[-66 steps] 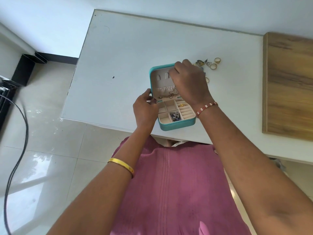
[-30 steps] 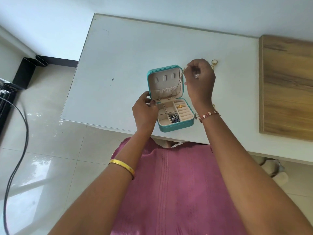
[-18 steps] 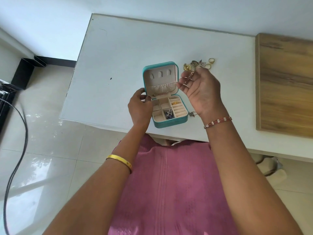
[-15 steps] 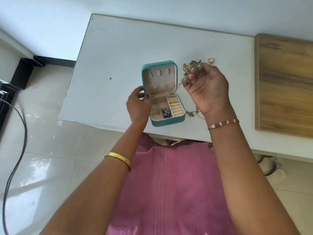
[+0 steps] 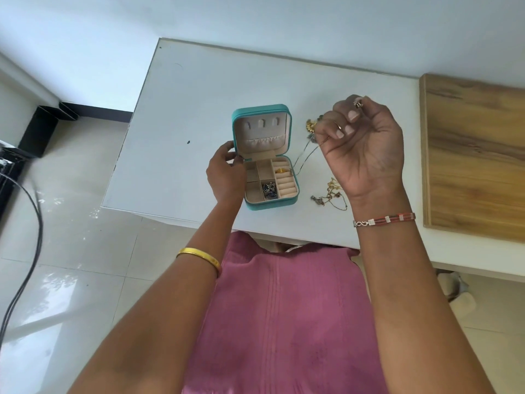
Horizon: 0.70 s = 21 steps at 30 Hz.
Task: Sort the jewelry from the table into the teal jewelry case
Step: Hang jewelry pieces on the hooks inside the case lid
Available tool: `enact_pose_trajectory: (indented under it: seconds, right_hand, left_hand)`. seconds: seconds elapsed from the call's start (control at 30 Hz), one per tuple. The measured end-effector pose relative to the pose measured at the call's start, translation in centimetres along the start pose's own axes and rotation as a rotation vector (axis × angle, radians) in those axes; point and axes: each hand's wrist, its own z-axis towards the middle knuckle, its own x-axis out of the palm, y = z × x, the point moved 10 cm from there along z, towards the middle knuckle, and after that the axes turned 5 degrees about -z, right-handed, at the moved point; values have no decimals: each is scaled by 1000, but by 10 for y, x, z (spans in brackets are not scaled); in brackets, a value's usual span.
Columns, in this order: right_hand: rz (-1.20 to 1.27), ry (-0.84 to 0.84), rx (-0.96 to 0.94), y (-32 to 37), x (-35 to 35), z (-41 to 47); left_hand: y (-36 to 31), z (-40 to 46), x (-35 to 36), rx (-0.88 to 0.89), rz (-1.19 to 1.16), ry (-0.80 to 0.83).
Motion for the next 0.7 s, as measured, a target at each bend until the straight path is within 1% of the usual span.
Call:
enact_pose_trajectory:
  seconds: [0.2, 0.4, 0.47, 0.6, 0.7]
  right_hand:
    - [-4, 42, -2, -1, 22, 0]
    - [-31, -13, 8, -6, 12, -3]
    - [-49, -26, 11, -7, 8, -5]
    - [-86, -35, 19, -5, 4, -14]
    - [-131, -39, 35, -5, 3, -21]
  left_hand:
    - [-9, 15, -5, 28, 11, 20]
    - [-9, 11, -5, 35, 43, 103]
    - [-6, 5, -10, -6, 35, 99]
    - [7, -24, -28, -124, -90, -6]
    - [8, -51, -23, -169, -165, -7]
